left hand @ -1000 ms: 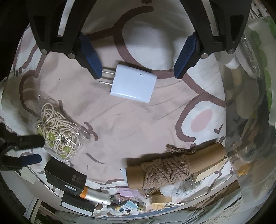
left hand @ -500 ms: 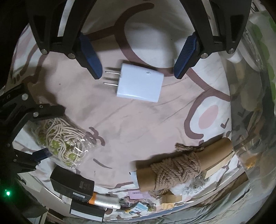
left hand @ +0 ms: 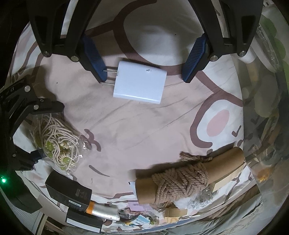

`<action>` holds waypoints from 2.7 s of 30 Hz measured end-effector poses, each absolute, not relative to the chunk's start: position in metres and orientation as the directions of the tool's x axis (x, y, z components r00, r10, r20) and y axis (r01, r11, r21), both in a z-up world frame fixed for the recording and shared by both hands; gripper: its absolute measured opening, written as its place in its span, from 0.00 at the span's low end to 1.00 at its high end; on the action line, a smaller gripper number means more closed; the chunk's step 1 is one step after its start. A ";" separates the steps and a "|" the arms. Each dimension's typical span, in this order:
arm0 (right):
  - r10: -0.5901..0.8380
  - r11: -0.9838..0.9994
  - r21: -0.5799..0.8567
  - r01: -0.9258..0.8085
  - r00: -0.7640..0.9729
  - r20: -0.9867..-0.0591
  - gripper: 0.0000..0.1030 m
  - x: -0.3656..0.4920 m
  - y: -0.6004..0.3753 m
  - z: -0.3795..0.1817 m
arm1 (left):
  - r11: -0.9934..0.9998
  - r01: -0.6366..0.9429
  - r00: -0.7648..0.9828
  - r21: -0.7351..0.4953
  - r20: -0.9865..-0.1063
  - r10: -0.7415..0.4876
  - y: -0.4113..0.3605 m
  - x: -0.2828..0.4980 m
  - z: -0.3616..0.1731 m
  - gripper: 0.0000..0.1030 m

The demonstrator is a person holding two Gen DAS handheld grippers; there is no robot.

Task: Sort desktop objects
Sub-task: 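Close the left tool on the white charger while the right tool grasps the beaded-cord bag, then lift the charger with the left tool while the right tool lifts the beaded-cord bag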

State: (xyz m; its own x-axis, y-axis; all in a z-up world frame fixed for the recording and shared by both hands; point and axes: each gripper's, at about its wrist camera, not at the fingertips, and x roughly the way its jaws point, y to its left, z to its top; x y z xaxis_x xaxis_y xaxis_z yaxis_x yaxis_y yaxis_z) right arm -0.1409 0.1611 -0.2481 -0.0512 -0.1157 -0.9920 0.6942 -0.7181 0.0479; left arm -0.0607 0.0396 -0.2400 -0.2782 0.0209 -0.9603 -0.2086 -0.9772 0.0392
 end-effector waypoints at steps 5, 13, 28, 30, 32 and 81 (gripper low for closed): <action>-0.102 -0.716 0.046 0.697 -0.039 -0.994 1.00 -0.141 0.165 -0.244 | -0.978 -0.204 -0.278 0.032 -0.960 0.026 0.039 -0.060 -0.241 0.83; -0.150 -0.686 0.061 0.725 -0.058 -0.987 0.83 -0.137 0.170 -0.229 | -0.979 -0.201 -0.272 -0.020 -0.959 0.076 0.040 -0.059 -0.238 0.65; -0.290 -0.665 0.100 0.740 -0.132 -0.948 0.69 -0.137 0.180 -0.172 | -0.984 -0.172 -0.376 -0.049 -0.920 0.112 0.029 -0.064 -0.198 0.62; -0.315 -0.670 0.108 0.734 -0.150 -0.937 0.69 -0.139 0.178 -0.162 | -0.984 -0.166 -0.400 -0.058 -0.909 0.121 0.027 -0.063 -0.188 0.62; -0.339 -0.679 0.114 0.725 -0.172 -0.925 0.69 -0.138 0.176 -0.150 | -0.985 -0.154 -0.422 -0.073 -0.897 0.132 0.024 -0.064 -0.177 0.62; -0.673 -0.570 0.224 0.791 -0.293 -0.679 0.69 -0.148 0.093 -0.009 | -0.864 0.400 -0.722 -0.306 -0.685 -0.092 -0.193 -0.109 -0.011 0.62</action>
State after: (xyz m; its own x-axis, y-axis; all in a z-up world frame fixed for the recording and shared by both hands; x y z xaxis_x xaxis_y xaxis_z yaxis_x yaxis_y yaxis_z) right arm -0.1480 0.0932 -0.0087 -0.2925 -0.6734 -0.6789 0.7907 -0.5696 0.2244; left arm -0.1090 -0.1931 -0.0109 -0.7225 -0.0920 -0.6853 0.3999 -0.8641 -0.3057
